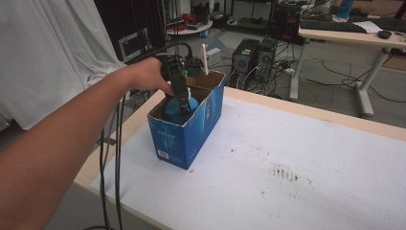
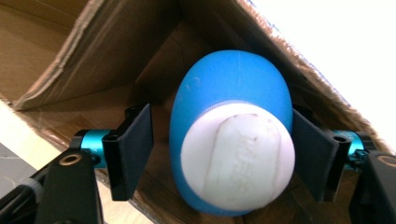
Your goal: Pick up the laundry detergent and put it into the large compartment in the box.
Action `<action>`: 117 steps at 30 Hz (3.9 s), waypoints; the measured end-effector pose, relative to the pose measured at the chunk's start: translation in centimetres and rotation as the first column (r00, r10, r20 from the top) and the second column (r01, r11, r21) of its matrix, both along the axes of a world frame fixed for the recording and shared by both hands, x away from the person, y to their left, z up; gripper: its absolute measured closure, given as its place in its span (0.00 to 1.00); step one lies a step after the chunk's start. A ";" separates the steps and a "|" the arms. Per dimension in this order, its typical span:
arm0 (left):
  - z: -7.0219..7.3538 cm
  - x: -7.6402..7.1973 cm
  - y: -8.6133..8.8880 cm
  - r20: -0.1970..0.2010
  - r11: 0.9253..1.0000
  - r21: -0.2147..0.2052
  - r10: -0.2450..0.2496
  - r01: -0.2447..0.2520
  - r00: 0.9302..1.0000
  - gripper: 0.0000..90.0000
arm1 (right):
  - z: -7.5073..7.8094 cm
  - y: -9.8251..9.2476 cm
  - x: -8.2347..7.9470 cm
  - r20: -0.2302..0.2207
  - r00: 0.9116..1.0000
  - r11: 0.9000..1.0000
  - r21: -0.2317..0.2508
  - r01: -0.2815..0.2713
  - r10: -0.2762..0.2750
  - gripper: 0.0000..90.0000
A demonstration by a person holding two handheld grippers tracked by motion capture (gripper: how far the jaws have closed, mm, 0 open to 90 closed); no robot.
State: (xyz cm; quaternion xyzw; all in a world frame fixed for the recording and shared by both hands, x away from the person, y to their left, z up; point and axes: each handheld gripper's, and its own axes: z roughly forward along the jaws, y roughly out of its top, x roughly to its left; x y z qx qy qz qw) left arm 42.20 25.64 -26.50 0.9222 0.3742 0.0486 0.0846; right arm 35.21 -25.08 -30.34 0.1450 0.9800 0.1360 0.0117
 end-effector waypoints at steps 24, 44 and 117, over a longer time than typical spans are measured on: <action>5.5 -1.8 -1.7 0.103 0.999 -0.041 -0.005 0.009 0.995 0.24 | 0.4 0.1 -0.3 0.016 1.000 1.000 0.006 -0.004 0.004 0.02; 8.9 -1.5 -8.4 0.135 0.988 -0.120 -0.081 0.097 0.988 0.15 | 1.1 -0.6 -0.7 0.032 0.999 0.999 0.032 0.021 -0.022 0.02; -0.9 2.2 -25.2 -0.041 0.949 -0.126 -0.297 0.290 0.954 0.02 | 0.4 -0.2 -0.1 0.023 0.998 0.998 0.047 0.051 -0.052 0.02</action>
